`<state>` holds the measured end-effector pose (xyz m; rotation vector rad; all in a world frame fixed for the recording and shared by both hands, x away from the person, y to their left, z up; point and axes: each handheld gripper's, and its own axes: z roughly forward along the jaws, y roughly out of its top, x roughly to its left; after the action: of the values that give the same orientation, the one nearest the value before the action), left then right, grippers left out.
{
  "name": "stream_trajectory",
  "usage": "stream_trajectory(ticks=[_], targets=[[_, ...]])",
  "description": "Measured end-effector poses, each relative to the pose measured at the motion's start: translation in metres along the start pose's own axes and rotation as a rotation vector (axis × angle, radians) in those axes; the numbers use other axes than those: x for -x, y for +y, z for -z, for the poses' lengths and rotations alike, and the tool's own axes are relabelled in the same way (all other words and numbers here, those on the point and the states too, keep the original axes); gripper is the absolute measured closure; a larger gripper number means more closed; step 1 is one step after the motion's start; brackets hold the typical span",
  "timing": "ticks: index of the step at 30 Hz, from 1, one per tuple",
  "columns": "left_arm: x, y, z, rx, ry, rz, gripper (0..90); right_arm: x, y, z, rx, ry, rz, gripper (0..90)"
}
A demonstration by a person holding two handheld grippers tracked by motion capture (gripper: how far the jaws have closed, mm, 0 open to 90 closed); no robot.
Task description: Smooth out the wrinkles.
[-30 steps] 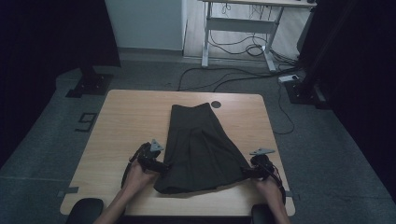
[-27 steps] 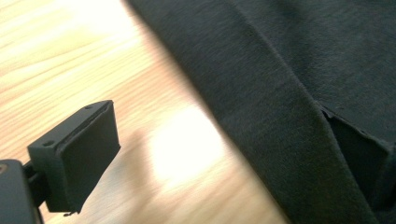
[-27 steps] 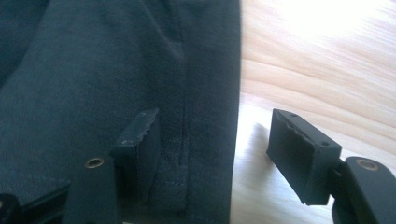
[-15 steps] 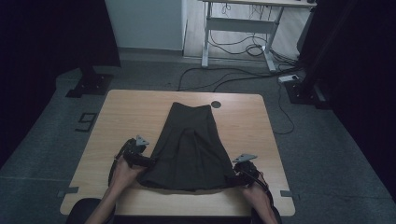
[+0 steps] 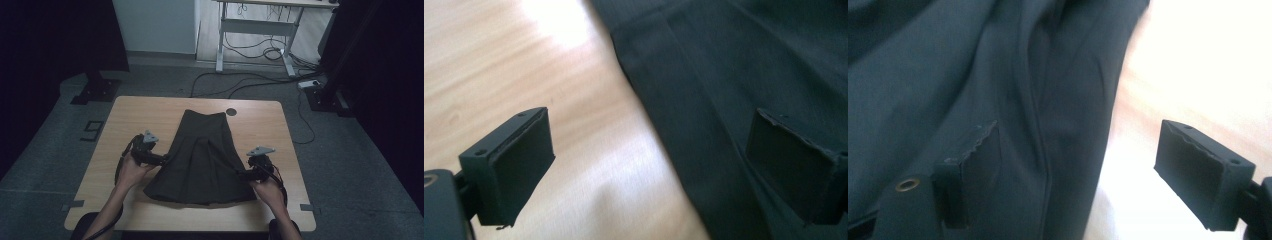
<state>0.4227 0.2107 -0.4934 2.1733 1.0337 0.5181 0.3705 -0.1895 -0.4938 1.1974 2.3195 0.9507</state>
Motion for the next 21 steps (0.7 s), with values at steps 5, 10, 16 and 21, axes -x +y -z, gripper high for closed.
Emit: stream_trajectory(ticks=[5,10,16,21], targets=[[-0.002,0.026,-0.019,0.013,-0.013,-0.004,5.3,0.002,0.029,-0.019,0.029,0.007,-0.007,16.8],[-0.001,0.034,-0.031,0.002,-0.007,-0.019,5.2,0.003,0.049,-0.040,0.041,0.007,-0.019,15.8],[-0.002,0.036,-0.051,-0.012,-0.014,0.006,5.8,0.003,0.063,-0.070,0.010,-0.019,-0.017,14.3],[0.000,0.030,-0.071,-0.046,-0.007,0.006,6.1,0.011,0.060,-0.097,-0.053,-0.093,-0.016,14.4]])
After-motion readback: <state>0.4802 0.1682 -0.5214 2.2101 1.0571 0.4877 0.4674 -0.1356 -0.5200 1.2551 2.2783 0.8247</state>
